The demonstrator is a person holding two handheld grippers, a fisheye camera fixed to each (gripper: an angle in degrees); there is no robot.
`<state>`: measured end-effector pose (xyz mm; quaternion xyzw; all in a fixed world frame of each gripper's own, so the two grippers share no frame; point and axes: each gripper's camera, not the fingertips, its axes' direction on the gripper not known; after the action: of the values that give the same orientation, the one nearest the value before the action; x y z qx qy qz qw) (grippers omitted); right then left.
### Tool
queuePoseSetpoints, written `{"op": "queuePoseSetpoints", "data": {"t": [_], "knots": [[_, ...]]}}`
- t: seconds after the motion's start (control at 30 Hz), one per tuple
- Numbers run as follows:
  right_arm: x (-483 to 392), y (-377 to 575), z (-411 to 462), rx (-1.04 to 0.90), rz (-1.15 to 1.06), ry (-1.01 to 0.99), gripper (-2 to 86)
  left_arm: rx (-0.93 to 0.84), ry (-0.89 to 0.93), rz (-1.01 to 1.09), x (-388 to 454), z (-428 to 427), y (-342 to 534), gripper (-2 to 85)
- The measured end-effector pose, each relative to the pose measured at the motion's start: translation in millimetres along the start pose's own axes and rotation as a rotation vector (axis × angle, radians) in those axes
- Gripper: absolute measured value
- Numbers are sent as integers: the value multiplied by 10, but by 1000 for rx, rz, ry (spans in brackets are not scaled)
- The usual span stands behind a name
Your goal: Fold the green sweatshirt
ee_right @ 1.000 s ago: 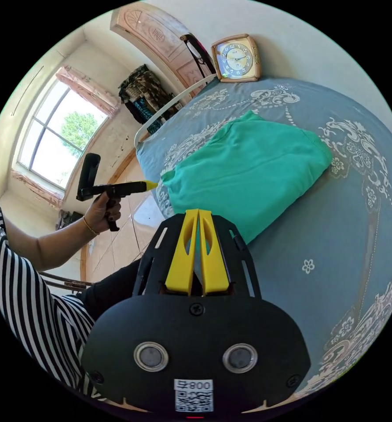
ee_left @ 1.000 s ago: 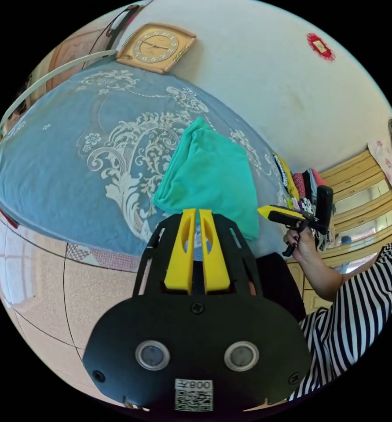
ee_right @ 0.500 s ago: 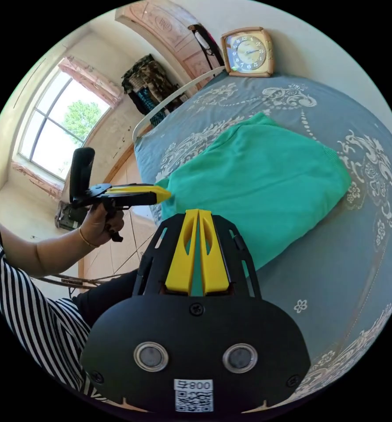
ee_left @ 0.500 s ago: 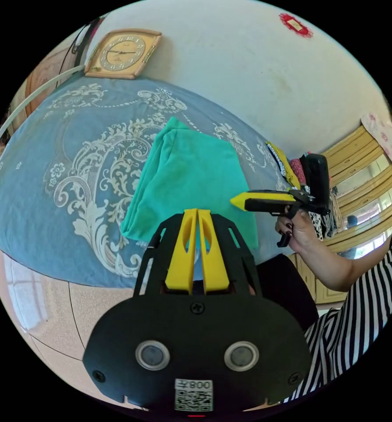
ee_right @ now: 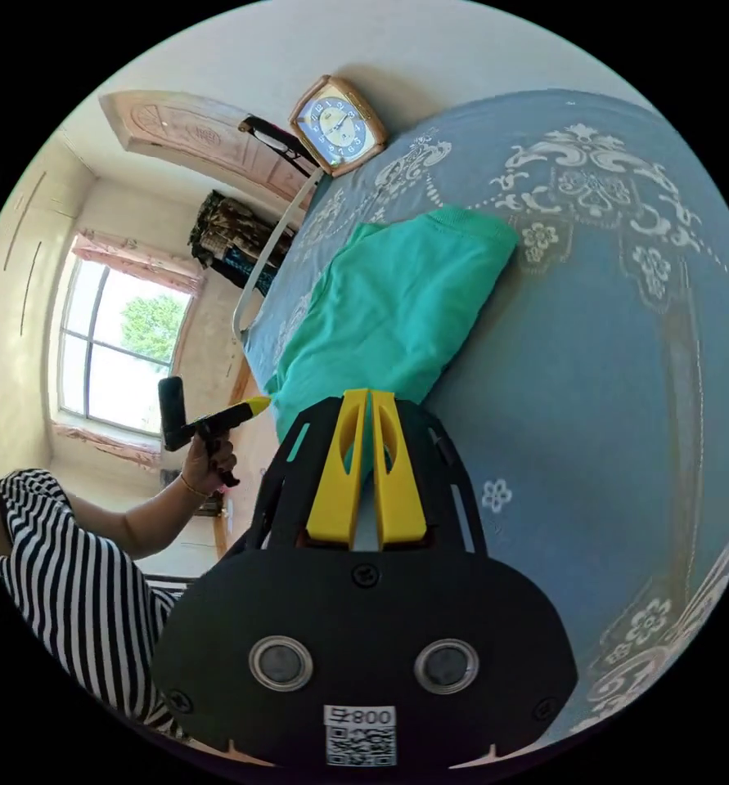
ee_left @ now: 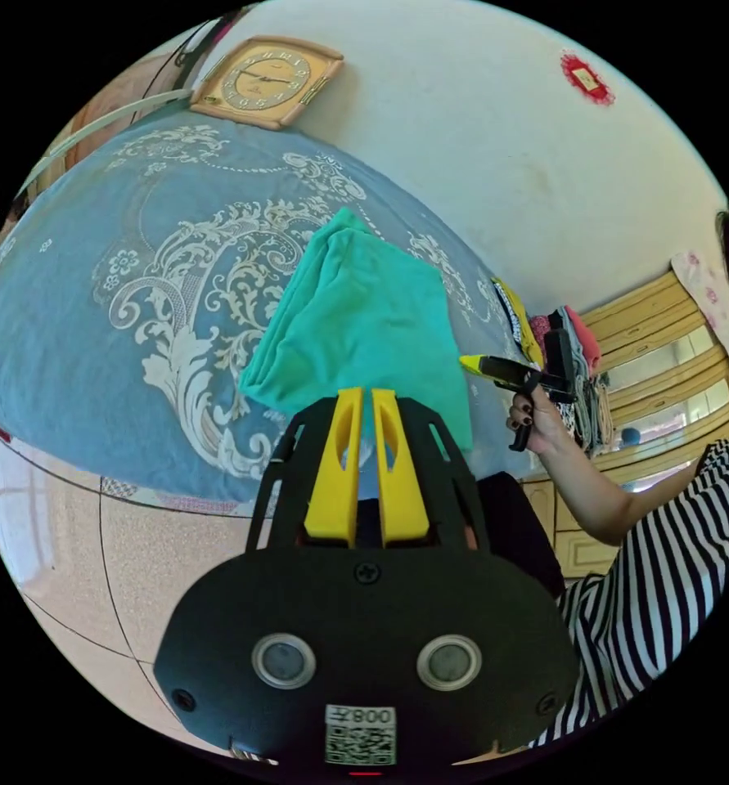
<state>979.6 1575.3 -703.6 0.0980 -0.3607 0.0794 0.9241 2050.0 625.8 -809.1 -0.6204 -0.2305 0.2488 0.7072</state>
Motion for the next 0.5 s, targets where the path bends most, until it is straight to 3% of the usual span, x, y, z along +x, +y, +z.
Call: {"op": "queuePoseSetpoints", "data": {"t": [0.2, 0.5], "knots": [[76, 665, -142, -65, 181, -192, 78, -72, 122, -72, -132, -88, 239, 58], [91, 649, 31, -111, 310, -409, 75, -115, 350, -174, -368, -42, 214, 76]]}}
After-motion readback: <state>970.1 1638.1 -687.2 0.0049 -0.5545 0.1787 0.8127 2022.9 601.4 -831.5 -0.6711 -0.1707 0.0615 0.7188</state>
